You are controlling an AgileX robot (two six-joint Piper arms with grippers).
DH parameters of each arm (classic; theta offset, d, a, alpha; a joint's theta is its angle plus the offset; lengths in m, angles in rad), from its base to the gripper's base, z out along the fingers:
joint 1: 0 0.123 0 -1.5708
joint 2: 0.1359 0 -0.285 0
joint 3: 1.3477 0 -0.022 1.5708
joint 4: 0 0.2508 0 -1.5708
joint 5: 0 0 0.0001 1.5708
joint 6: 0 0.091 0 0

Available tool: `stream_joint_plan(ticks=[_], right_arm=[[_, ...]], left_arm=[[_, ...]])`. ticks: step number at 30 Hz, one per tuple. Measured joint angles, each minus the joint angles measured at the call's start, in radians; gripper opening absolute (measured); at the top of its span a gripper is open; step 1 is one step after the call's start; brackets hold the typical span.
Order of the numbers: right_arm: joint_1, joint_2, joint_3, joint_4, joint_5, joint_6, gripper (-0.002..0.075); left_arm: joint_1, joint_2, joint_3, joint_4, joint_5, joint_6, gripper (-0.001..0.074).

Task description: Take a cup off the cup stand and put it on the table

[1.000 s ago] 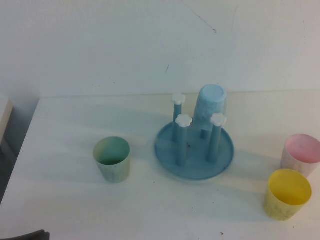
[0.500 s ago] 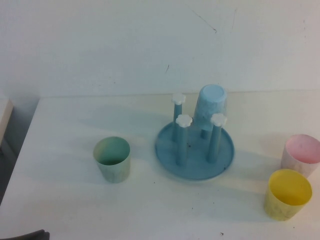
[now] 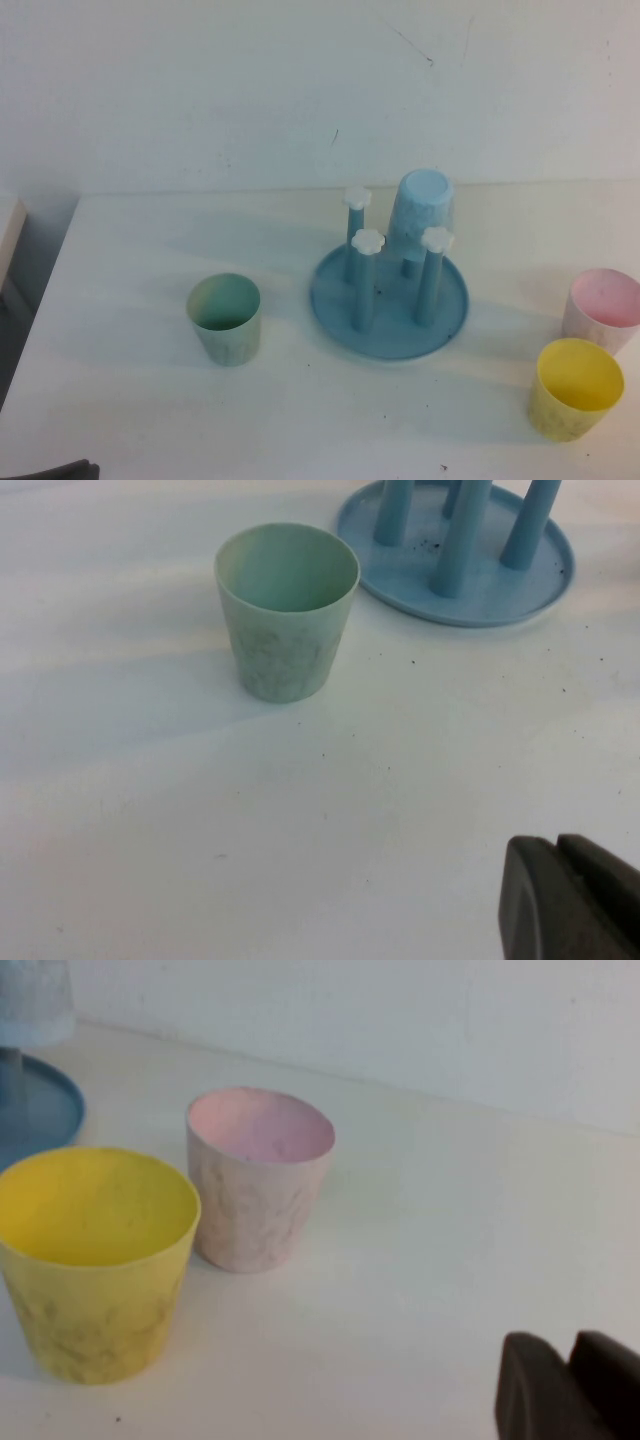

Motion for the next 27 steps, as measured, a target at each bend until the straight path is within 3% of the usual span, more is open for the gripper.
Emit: stream_joint_plan(ticks=[10, 27], right_arm=[[0.115, 0.0, 0.0, -0.07, 0.067, 0.121, 0.0071], [0.119, 0.0, 0.0, -0.082, 0.069, 0.134, 0.0071]], left_arm=[[0.0, 0.0, 0.0, 0.0, 0.0, 0.0, -0.0001], [0.0, 0.0, 0.0, 0.0, 0.0, 0.0, -0.0001]])
